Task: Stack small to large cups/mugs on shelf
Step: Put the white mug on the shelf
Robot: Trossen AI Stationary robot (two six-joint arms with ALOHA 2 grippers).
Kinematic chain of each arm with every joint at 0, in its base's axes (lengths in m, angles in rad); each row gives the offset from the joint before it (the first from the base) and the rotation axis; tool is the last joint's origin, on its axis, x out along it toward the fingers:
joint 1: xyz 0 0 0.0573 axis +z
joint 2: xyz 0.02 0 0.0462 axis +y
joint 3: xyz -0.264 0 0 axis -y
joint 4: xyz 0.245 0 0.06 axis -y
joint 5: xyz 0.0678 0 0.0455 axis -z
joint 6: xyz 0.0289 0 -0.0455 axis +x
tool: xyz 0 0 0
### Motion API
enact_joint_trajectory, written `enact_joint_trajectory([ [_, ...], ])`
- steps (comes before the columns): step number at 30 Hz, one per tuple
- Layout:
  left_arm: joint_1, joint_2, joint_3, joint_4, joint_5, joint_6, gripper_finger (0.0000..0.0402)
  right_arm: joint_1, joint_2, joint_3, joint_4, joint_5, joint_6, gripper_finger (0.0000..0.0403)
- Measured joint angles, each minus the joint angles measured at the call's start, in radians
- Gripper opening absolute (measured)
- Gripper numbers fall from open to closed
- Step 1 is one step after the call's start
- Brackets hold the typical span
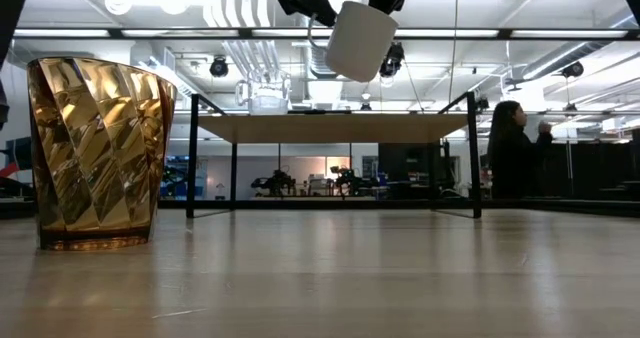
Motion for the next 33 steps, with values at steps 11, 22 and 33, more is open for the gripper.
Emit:
enact_joint_trajectory([
  [11, 0.001, 0.006, 0.0, 0.005, 0.001, 0.003, 0.0055, -0.002, -0.011, 0.0, -0.01, 0.003, 0.0, 0.0009],
  [22, 0.0, 0.006, 0.0, 0.004, 0.007, 0.005, 0.0045, -0.002, -0.011, -0.005, -0.011, 0.003, 0.0, 0.0009],
  [33, 0.0, 0.006, 0.0, 0.002, 0.006, -0.002, 0.0044, -0.002, -0.011, -0.004, -0.012, 0.003, 0.0, 0.001],
])
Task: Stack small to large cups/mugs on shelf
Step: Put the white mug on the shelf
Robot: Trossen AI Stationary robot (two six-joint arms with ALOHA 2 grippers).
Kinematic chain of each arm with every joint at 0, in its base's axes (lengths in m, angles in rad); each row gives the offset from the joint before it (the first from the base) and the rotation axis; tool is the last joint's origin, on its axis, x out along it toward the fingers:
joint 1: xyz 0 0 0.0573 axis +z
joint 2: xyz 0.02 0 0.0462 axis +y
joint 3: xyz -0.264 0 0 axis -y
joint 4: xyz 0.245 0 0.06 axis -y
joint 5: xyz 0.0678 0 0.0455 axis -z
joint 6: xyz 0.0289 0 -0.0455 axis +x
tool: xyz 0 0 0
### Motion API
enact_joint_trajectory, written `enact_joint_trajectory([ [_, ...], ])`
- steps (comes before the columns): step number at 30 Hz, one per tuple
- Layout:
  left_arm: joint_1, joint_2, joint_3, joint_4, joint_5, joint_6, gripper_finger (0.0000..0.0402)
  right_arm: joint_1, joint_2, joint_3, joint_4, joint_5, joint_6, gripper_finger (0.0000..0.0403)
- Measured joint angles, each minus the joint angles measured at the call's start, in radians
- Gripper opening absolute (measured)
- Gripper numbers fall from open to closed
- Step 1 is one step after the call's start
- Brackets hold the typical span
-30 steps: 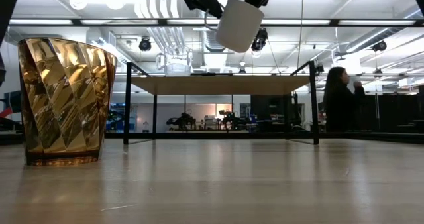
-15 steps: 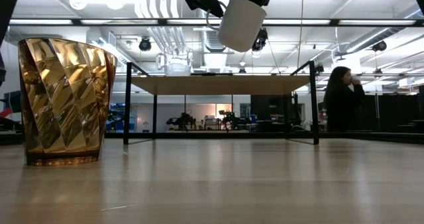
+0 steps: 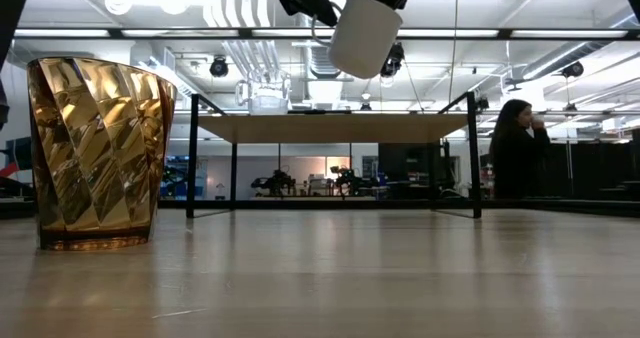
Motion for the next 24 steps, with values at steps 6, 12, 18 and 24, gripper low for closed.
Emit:
enact_joint_trajectory([
  [6, 0.0, 0.0, 0.0, 0.007, -0.001, -0.003, 0.0044, 0.0, -0.017, 0.0, -0.002, 0.0, 0.025, 0.0018],
  [12, 0.0, 0.0, 0.0, 0.001, -0.01, -0.006, 0.0043, 0.003, -0.024, 0.001, -0.004, 0.0, -0.02, 0.0029],
  [18, 0.001, 0.0, 0.0, -0.012, -0.01, -0.007, 0.0043, 0.002, -0.024, 0.002, -0.013, 0.0, -0.037, 0.0061],
  [24, 0.001, 0.0, 0.0, -0.008, -0.01, -0.006, 0.0043, 0.002, -0.024, 0.002, -0.018, 0.0, -0.018, 0.01],
])
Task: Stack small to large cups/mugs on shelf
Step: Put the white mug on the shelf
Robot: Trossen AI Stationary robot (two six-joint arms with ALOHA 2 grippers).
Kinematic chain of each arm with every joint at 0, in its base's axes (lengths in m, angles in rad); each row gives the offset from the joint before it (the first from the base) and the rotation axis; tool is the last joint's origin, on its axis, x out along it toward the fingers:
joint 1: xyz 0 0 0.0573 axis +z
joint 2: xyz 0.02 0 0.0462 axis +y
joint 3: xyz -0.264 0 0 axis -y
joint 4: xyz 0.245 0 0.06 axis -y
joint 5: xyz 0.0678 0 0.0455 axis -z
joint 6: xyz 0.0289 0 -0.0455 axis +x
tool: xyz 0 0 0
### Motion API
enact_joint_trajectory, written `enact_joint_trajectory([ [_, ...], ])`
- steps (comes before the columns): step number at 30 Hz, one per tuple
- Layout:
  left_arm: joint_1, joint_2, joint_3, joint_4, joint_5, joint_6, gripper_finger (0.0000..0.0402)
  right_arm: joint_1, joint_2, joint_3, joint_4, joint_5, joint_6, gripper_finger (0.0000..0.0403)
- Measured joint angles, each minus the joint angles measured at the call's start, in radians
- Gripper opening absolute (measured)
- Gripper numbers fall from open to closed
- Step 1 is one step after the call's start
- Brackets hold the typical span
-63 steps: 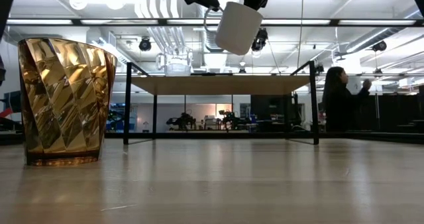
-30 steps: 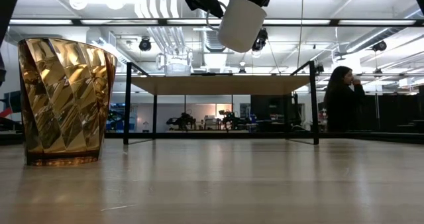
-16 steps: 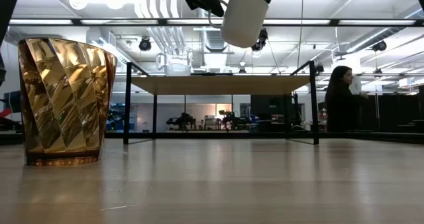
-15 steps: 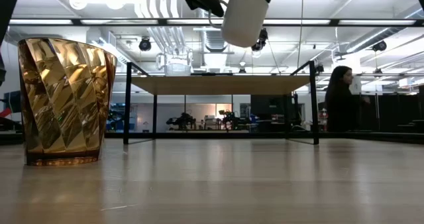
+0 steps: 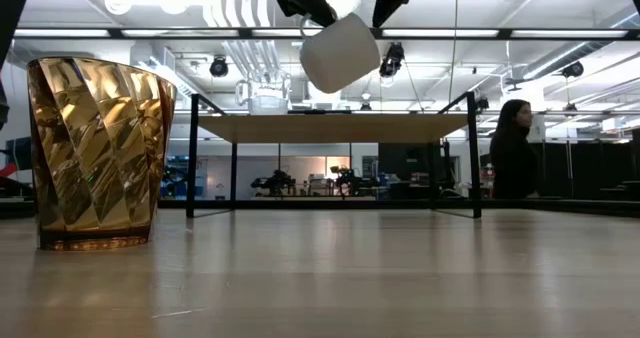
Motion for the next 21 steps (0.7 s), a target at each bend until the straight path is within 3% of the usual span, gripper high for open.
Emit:
enact_joint_trajectory([
  [6, 0.005, 0.001, 0.0, 0.002, 0.004, 0.003, 0.0027, 0.0, 0.0, 0.0, -0.024, 0.0, 0.047, 0.0116],
  [15, 0.022, 0.001, 0.0, 0.02, -0.001, 0.004, 0.0024, 0.0, -0.001, 0.002, -0.116, 0.0, 0.093, 0.0107],
  [21, 0.032, 0.012, -0.001, 0.124, -0.004, 0.007, 0.0024, 0.0, -0.015, 0.002, -0.118, 0.0, 0.154, 0.0097],
])
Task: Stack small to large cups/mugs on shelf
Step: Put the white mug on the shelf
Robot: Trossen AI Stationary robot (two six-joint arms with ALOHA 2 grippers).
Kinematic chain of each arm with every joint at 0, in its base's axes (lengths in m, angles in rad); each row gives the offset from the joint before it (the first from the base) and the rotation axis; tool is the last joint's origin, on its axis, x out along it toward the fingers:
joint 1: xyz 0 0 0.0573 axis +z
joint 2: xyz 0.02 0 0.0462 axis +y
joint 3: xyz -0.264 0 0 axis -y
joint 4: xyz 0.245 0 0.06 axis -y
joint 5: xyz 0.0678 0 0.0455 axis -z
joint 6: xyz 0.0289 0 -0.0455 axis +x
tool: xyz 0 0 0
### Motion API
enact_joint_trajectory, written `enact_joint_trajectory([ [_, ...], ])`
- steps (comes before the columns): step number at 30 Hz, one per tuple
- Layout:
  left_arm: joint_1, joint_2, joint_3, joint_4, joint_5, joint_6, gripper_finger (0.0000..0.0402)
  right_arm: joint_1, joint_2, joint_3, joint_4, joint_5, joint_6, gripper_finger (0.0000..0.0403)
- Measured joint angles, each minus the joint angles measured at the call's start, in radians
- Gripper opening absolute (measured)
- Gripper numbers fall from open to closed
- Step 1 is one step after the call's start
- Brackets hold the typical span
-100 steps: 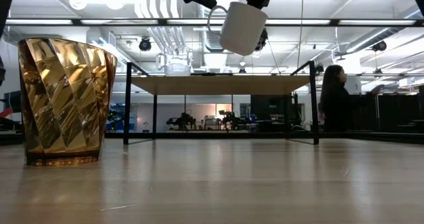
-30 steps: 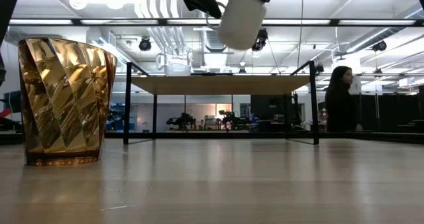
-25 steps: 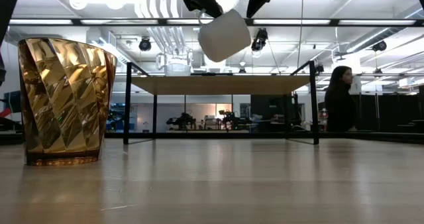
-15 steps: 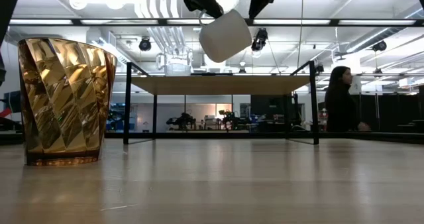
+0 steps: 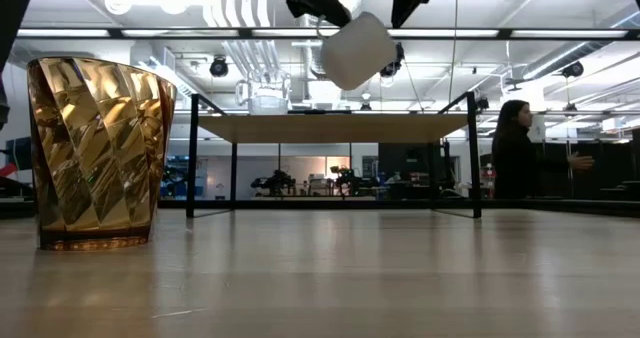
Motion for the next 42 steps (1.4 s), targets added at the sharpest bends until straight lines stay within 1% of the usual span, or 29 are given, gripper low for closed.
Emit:
enact_joint_trajectory([
  [3, 0.009, 0.017, -0.001, 0.054, -0.001, -0.002, 0.0024, 0.0, -0.016, 0.0, 0.0, 0.0, 0.059, 0.0093],
  [6, 0.018, 0.042, -0.006, 0.065, 0.0, -0.014, 0.0024, 0.0, -0.045, 0.0, 0.0, 0.0, 0.109, 0.0089],
  [9, 0.026, 0.068, -0.019, 0.115, 0.004, -0.057, 0.0024, 0.0, -0.082, -0.001, -0.008, 0.001, 0.129, 0.0086],
  [11, 0.028, 0.078, -0.039, 0.104, 0.002, -0.057, 0.0024, 0.0, -0.113, 0.0, 0.011, 0.001, 0.139, 0.0084],
  [12, 0.03, 0.08, -0.049, 0.131, 0.002, -0.058, 0.0024, 0.001, -0.129, 0.0, 0.004, 0.003, 0.145, 0.0084],
  [13, 0.03, 0.081, -0.059, 0.158, 0.002, -0.058, 0.0024, 0.001, -0.144, 0.001, 0.003, 0.01, 0.147, 0.0084],
  [15, 0.031, 0.07, -0.078, 0.161, 0.0, -0.066, 0.0024, 0.001, -0.17, -0.002, 0.005, 0.034, 0.147, 0.0084],
  [20, 0.043, 0.066, -0.078, 0.181, 0.0, -0.084, 0.0024, 0.0, -0.203, -0.015, 0.003, 0.081, 0.165, 0.0084],
  [25, 0.043, 0.064, -0.071, 0.227, 0.001, -0.085, 0.0024, 0.001, -0.204, -0.048, 0.003, 0.081, 0.126, 0.0084],
  [34, 0.043, 0.02, -0.072, 0.223, 0.001, -0.085, 0.0024, 0.0, -0.179, -0.162, 0.021, 0.08, 0.092, 0.0081],
  [42, 0.043, -0.013, -0.074, 0.22, 0.0, -0.085, 0.0024, 0.0, -0.191, -0.248, 0.165, 0.08, 0.065, 0.0074],
])
